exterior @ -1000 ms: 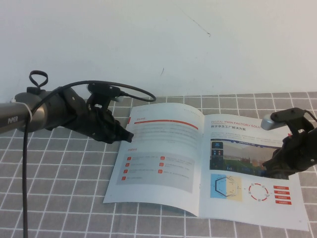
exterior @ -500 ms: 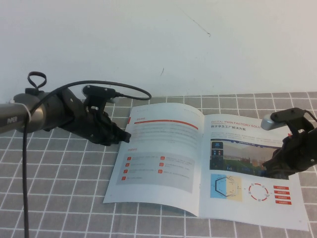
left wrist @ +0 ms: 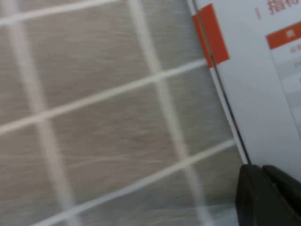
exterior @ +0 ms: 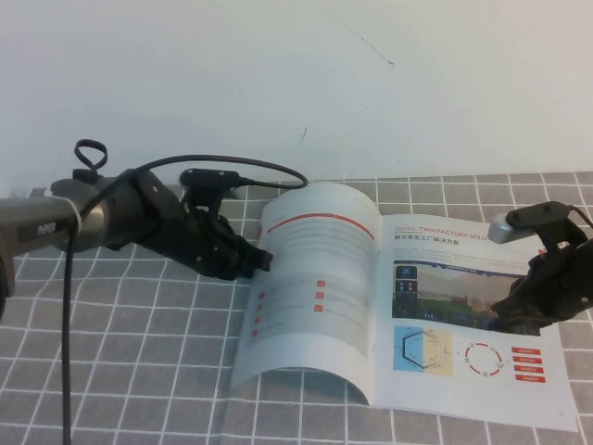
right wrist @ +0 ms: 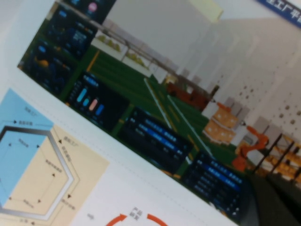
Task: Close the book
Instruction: 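Close the open booklet and leave it lying on the table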
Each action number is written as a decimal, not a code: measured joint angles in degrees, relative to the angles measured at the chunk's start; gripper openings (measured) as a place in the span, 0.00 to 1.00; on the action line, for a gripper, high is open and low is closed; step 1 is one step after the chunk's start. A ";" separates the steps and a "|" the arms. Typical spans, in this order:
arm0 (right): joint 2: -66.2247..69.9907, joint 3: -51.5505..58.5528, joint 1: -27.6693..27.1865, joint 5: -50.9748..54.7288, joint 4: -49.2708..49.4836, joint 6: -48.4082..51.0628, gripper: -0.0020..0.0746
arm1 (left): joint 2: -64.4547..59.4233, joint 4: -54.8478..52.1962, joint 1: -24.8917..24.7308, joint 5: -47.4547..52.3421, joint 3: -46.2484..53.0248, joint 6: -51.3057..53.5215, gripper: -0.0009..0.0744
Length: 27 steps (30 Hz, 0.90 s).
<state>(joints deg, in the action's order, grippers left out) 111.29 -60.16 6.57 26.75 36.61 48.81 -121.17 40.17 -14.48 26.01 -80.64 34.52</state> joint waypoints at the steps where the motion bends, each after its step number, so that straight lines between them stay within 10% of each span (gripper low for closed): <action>1: 0.00 0.00 0.00 0.00 0.00 0.00 0.02 | -0.11 1.43 -0.49 0.48 0.00 0.70 0.01; 18: 0.38 -0.44 0.00 0.42 0.84 0.00 0.02 | -0.52 41.72 -6.27 14.36 -4.94 22.34 0.01; 27: -0.47 -4.74 -1.44 5.34 -1.52 -0.68 0.02 | -0.15 44.91 -6.86 21.17 -8.78 24.44 0.01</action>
<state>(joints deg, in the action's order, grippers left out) 110.81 -64.90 5.13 32.09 35.10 48.14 -121.32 85.07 -21.34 47.18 -89.41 58.96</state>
